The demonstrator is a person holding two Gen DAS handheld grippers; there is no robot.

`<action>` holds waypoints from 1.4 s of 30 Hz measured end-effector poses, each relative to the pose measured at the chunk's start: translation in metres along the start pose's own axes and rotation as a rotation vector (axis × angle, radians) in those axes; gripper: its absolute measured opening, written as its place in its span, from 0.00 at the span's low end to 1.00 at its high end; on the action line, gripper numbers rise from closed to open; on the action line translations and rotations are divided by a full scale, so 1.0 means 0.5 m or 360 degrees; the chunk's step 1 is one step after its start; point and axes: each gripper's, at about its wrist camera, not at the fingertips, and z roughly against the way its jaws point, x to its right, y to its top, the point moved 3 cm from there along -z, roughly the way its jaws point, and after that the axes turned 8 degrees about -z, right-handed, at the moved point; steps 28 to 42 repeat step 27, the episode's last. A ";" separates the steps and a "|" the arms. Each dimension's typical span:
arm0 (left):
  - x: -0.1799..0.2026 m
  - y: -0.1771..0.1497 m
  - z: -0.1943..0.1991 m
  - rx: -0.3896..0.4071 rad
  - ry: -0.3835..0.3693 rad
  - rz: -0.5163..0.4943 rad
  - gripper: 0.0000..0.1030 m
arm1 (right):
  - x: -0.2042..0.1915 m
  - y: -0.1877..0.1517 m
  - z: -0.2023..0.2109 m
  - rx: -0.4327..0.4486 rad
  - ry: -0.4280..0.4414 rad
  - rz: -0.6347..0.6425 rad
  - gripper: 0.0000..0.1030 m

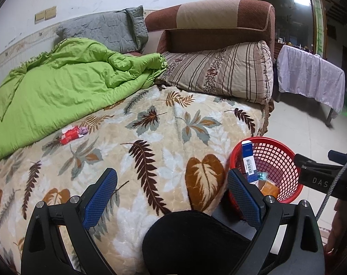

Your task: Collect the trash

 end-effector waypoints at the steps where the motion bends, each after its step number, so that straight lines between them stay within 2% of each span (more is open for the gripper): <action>1: -0.003 -0.001 -0.001 -0.0005 -0.0007 0.0018 0.93 | -0.003 0.000 -0.001 -0.0002 0.0007 0.0006 0.94; 4: -0.016 -0.004 -0.003 -0.0019 -0.0013 0.0052 0.93 | -0.024 0.013 -0.014 -0.0007 0.0045 0.0064 0.94; 8: -0.056 -0.010 -0.008 -0.0046 0.0062 0.0104 0.93 | -0.085 0.029 -0.032 -0.0050 0.0170 0.0157 0.94; 13: -0.187 -0.035 -0.012 -0.0119 0.0261 0.0322 0.93 | -0.209 0.062 -0.063 -0.0092 0.0359 0.0257 0.94; 14: -0.211 -0.043 -0.013 -0.0136 0.0296 0.0361 0.93 | -0.255 0.068 -0.074 -0.0093 0.0408 0.0310 0.94; 18: -0.346 -0.103 -0.032 -0.0290 0.0561 0.0550 0.93 | -0.400 0.075 -0.103 -0.0112 0.0571 0.0475 0.94; 21: -0.430 -0.150 -0.058 -0.0410 0.0666 0.0711 0.93 | -0.534 0.070 -0.147 -0.0218 0.0671 0.0553 0.94; 23: -0.482 -0.188 -0.080 -0.0489 0.0741 0.0826 0.94 | -0.604 0.064 -0.177 -0.0306 0.0684 0.0572 0.94; 24: -0.511 -0.207 -0.096 -0.0538 0.0741 0.0903 0.93 | -0.650 0.054 -0.193 -0.0332 0.0656 0.0608 0.94; 27: -0.555 -0.239 -0.132 -0.0622 0.0759 0.0973 0.93 | -0.745 0.015 -0.220 -0.0289 0.0601 0.0746 0.94; 42: -0.555 -0.239 -0.132 -0.0622 0.0759 0.0973 0.93 | -0.745 0.015 -0.220 -0.0289 0.0601 0.0746 0.94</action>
